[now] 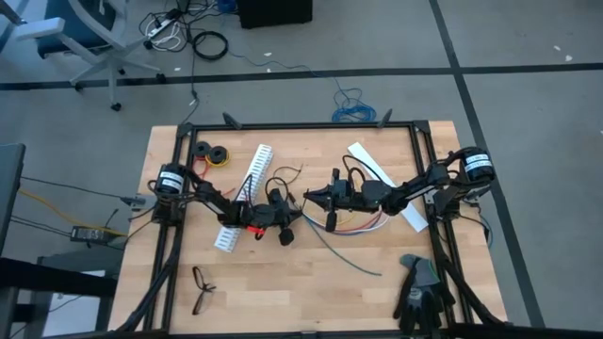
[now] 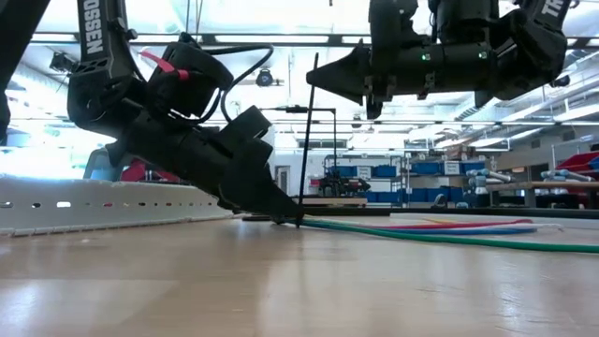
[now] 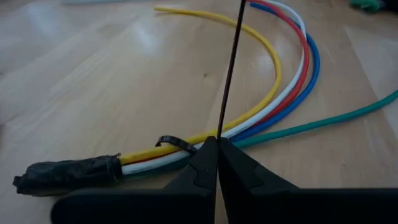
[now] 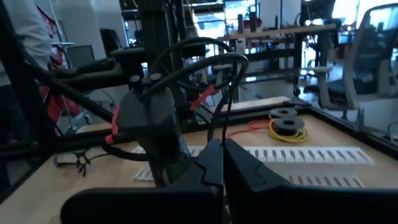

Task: Ziptie cables
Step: Wrap the cable wires with the black zip tie

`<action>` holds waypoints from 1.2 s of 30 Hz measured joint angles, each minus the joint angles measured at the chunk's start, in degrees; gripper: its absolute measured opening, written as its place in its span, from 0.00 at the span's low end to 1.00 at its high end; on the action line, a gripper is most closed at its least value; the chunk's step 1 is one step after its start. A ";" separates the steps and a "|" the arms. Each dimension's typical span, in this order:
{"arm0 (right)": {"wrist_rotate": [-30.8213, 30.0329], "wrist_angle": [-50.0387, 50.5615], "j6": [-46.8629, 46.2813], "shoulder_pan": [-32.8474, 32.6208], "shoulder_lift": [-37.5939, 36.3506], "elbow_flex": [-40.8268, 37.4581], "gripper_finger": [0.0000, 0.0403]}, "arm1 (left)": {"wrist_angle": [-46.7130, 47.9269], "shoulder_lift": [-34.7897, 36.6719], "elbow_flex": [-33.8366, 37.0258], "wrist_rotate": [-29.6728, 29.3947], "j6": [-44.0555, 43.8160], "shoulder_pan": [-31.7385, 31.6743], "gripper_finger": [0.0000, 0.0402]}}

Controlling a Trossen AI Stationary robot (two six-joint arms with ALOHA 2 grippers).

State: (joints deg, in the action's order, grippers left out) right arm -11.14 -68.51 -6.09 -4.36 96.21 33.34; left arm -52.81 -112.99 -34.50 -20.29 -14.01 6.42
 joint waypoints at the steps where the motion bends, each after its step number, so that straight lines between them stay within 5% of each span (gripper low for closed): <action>1: -0.02 1.20 -1.18 0.14 -0.13 0.08 0.00 | -0.11 -0.01 0.02 0.12 -0.76 0.09 0.05; 9: 2.15 21.31 -10.20 2.02 -0.11 0.11 0.03 | -7.56 -0.20 0.22 3.92 -0.33 0.13 0.05; 24: 6.30 22.98 -8.39 4.41 -0.08 0.07 0.35 | -9.51 -0.01 4.13 4.68 -13.75 1.30 0.01; 36: 9.22 29.18 -12.66 12.37 -1.86 0.02 0.37 | -14.14 0.04 5.49 3.63 -15.57 3.94 0.00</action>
State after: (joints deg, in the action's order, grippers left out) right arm -1.91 -39.33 -18.74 8.01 94.35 33.36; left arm -66.95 -112.95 -29.02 -16.66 -29.58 10.35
